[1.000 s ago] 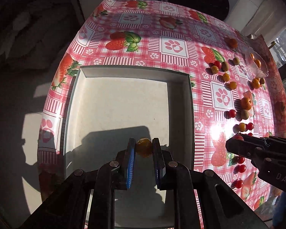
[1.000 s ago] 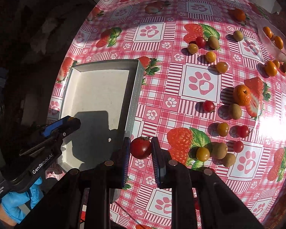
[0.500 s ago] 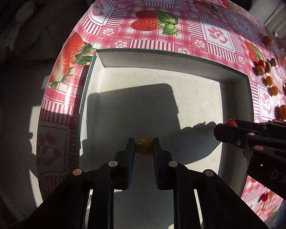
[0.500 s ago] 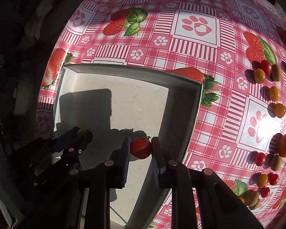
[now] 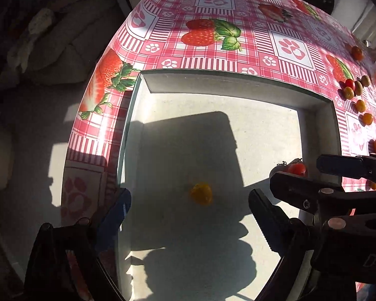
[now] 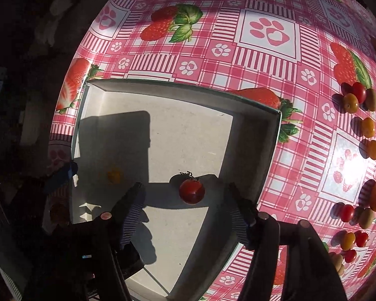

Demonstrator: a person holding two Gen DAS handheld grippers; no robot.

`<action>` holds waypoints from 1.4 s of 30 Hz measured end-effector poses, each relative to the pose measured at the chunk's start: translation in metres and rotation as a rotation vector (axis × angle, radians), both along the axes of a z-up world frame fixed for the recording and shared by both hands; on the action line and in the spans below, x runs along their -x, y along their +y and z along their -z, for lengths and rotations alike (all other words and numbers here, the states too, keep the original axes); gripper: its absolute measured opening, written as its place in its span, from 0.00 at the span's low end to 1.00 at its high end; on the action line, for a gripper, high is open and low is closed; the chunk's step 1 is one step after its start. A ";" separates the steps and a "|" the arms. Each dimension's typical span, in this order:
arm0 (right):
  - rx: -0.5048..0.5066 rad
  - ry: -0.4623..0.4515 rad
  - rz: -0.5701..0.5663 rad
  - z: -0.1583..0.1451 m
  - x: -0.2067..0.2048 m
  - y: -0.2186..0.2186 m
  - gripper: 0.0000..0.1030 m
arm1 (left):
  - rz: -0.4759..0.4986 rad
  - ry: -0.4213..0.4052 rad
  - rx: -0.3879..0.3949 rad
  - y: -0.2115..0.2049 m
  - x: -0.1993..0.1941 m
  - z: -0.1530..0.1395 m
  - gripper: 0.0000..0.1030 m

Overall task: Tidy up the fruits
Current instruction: 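Carry both tomatoes over the white tray and open both tools to drop them, then grasp a yellow cherry tomato with the left tool while the right tool grasps a red one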

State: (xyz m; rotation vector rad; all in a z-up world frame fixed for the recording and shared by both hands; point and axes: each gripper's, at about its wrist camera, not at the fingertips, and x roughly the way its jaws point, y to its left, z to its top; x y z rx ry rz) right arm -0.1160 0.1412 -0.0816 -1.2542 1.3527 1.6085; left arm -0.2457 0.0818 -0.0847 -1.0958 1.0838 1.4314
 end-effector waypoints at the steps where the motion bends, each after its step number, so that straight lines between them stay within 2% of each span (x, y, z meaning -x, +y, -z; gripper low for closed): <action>1: -0.010 0.002 0.004 -0.004 -0.001 -0.001 0.84 | 0.004 -0.002 0.003 -0.001 -0.002 -0.001 0.93; 4: -0.065 0.000 0.021 -0.023 -0.011 -0.006 0.85 | 0.020 0.000 0.009 -0.006 -0.007 -0.006 0.93; 12: -0.097 -0.030 0.109 -0.044 -0.068 -0.040 0.85 | 0.129 0.007 0.010 -0.029 -0.046 -0.025 0.93; 17: -0.093 -0.091 0.199 -0.039 -0.123 -0.067 0.85 | 0.241 0.008 0.000 -0.045 -0.082 -0.033 0.93; 22: -0.084 -0.191 0.298 -0.036 -0.184 -0.110 0.85 | 0.375 0.004 -0.034 -0.055 -0.128 -0.051 0.93; 28: 0.016 -0.236 0.411 -0.017 -0.240 -0.160 0.85 | 0.521 -0.014 -0.030 -0.051 -0.183 -0.048 0.93; 34: 0.046 -0.215 0.442 -0.008 -0.258 -0.184 0.85 | 0.539 -0.041 0.026 -0.040 -0.216 -0.027 0.93; 39: 0.021 -0.193 0.395 -0.007 -0.253 -0.187 0.85 | 0.525 -0.058 0.063 -0.026 -0.229 -0.008 0.93; 42: 0.013 -0.180 0.373 -0.003 -0.248 -0.187 0.85 | 0.530 -0.057 0.055 -0.021 -0.236 -0.003 0.93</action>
